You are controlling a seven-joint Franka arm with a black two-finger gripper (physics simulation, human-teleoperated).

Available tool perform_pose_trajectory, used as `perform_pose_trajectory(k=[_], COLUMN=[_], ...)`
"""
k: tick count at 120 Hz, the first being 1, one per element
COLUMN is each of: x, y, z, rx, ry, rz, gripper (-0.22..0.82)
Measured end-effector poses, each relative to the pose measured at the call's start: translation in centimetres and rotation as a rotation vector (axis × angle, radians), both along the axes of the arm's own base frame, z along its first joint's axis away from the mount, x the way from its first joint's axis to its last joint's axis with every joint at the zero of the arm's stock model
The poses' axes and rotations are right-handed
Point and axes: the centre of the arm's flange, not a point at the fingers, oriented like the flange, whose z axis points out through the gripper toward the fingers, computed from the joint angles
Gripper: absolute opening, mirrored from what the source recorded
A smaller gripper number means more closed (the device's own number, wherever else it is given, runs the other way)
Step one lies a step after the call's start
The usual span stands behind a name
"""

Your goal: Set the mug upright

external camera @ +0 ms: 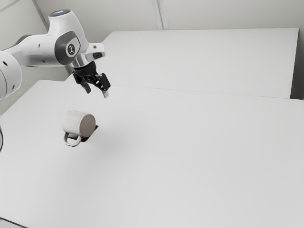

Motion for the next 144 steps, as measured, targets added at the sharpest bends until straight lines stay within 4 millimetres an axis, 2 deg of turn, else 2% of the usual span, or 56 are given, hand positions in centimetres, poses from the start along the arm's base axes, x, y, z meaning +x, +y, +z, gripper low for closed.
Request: perform_pose_trajectory(k=[4, 8, 29, 46, 63, 77, 99, 144], x=[-0.1, -0.4, -1.8, -3.0, -3.4, -2.9, -3.1, -3.6], y=[0.2, 1.2, 10.7, 18.1, 23.8, 26.5, 28.8, 30.8], z=[0.2, 0.6, 0.1, -1.7, -4.7, -7.5, -11.4, -14.8], rx=[0.0, -0.002, -0.092, -0.186, -0.282, -0.387, -0.551, -0.766], ry=[-0.002, -0.008, -0.03, -0.014, 0.025, 0.048, 0.072, 0.039], rz=[0.0, 0.011, 0.138, 0.197, 0.205, 0.178, 0.125, 0.026], gripper=[0.6, 0.6, 0.6, 0.6, 0.6, 0.6, 0.6, 0.6])
